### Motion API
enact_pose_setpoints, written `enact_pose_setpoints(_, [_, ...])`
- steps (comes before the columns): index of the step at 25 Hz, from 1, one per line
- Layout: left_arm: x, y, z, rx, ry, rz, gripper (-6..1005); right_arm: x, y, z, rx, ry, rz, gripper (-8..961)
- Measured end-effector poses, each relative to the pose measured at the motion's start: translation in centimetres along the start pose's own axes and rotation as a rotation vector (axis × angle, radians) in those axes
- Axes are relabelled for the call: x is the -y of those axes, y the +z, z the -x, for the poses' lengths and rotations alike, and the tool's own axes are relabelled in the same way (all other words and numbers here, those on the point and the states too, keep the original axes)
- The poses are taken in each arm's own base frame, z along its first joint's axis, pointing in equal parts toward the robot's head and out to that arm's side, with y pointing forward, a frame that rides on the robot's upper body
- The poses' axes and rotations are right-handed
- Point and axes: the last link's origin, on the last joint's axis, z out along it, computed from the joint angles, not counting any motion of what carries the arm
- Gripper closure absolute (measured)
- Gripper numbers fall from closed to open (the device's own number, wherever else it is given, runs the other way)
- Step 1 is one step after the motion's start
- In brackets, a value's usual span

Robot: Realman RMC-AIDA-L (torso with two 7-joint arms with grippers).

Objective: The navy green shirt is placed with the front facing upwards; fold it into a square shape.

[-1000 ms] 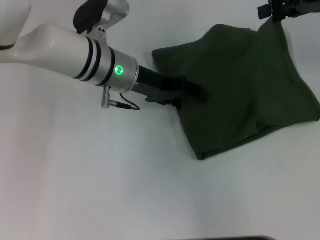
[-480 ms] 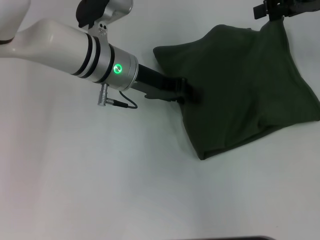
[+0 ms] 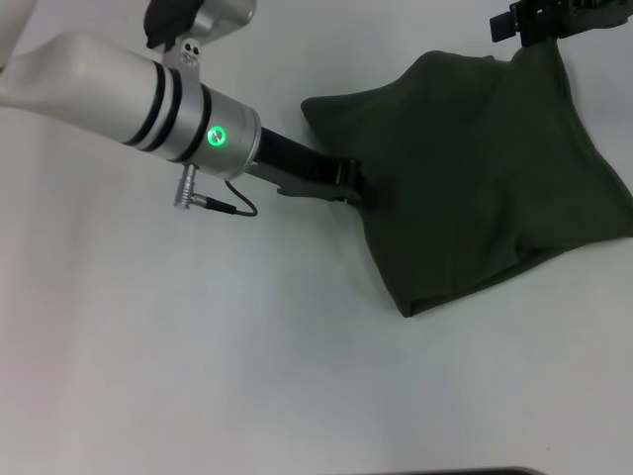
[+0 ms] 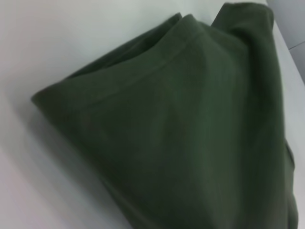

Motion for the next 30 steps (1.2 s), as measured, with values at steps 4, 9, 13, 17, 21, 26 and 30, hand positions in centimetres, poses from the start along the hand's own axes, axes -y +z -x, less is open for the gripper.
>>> enact_pose_setpoints(4, [0.1,-0.7,0.0,-0.008,0.012,0.007,1000,0.0,0.0,-0.1,0.001,0.007,0.001,351])
enact_pose_setpoints(9, [1.2,-1.4,0.3,-0.002,0.0,-0.028,1001,0.0,-0.1,0.1,0.005,0.013,0.001,351])
enact_pose_setpoints(13, [2.2,-2.3,0.4,-0.015,-0.026,-0.044,1000,0.0,-0.1,0.1,0.006,0.013,-0.001,352])
enact_pose_setpoints(17, [3.5,-3.5,0.5,-0.028,-0.053,-0.068,1000,0.0,-0.1,0.1,0.006,0.014,-0.001,353])
enact_pose_setpoints(21, [4.9,-5.1,0.7,-0.042,-0.079,-0.094,1001,0.0,-0.1,0.1,0.007,0.023,-0.002,353])
enact_pose_setpoints(26, [6.5,-7.6,1.3,-0.076,-0.119,-0.116,1001,0.0,-0.3,0.2,0.007,0.026,-0.001,354])
enact_pose_setpoints(30, [7.3,-9.1,1.8,-0.098,-0.141,-0.128,1000,0.1,-0.3,0.2,0.009,0.029,-0.002,354])
